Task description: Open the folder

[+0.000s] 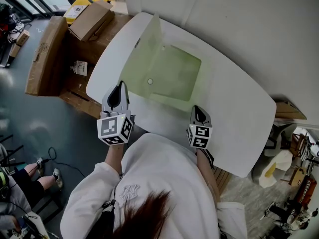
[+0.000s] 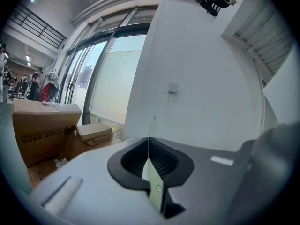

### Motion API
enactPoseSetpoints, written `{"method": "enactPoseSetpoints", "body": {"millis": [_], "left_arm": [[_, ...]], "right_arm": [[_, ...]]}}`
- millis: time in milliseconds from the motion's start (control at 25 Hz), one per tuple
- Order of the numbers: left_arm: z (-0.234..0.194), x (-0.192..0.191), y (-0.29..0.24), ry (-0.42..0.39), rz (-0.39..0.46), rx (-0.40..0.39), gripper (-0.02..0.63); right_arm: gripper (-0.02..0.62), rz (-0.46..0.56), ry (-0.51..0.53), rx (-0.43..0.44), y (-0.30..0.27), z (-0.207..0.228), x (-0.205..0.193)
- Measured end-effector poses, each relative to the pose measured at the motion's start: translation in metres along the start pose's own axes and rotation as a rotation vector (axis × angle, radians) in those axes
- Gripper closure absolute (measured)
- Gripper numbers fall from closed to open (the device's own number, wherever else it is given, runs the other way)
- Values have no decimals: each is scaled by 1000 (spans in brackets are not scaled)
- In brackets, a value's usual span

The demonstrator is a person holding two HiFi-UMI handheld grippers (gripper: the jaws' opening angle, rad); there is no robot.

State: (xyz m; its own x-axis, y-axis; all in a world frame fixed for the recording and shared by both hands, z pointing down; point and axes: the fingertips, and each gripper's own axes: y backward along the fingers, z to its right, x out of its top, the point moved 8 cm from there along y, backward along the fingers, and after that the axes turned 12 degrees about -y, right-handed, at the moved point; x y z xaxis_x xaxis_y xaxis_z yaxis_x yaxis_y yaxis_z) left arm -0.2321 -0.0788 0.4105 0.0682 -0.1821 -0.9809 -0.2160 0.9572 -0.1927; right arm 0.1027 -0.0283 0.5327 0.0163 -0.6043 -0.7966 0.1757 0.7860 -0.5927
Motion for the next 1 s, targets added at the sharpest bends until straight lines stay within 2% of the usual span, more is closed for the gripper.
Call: {"method": "enactPoseSetpoints", "body": {"millis": [1000], "left_arm": [[2, 2, -1, -6, -4, 0, 594]], "right_arm": [[589, 11, -5, 18, 2, 1, 0]]}}
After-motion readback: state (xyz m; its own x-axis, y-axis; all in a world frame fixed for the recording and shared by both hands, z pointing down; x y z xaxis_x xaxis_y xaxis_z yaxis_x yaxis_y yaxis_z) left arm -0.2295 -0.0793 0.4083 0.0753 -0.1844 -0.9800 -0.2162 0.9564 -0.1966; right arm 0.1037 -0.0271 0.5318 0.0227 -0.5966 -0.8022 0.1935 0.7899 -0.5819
